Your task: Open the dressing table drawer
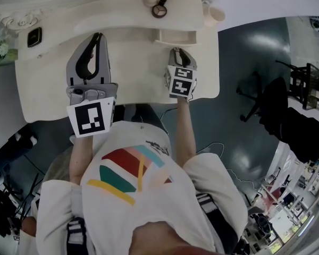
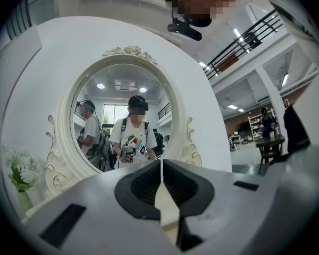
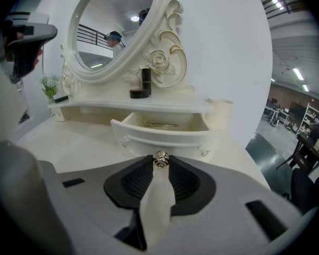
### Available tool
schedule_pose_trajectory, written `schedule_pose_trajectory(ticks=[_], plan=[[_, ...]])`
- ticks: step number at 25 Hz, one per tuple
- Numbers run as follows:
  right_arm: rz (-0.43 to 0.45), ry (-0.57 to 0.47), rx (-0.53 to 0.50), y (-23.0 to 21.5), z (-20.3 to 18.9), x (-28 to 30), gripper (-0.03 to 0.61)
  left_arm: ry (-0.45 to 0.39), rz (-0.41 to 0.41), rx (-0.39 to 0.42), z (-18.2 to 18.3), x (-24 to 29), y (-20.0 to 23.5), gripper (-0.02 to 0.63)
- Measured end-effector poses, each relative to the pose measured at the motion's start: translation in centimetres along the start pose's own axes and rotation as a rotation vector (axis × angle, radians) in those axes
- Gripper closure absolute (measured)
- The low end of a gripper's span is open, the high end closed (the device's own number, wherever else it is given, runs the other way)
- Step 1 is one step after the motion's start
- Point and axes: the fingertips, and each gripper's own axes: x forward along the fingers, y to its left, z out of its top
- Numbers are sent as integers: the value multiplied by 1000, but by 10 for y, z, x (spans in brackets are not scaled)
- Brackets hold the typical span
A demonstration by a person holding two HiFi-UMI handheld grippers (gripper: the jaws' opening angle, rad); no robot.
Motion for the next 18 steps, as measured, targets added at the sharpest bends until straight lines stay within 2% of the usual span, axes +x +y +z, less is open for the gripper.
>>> schedule_pose_trajectory(ticks=[18], plan=[[-4,14,3,1,-7,-7,500,-3,-13,6,2,0,-2,601]])
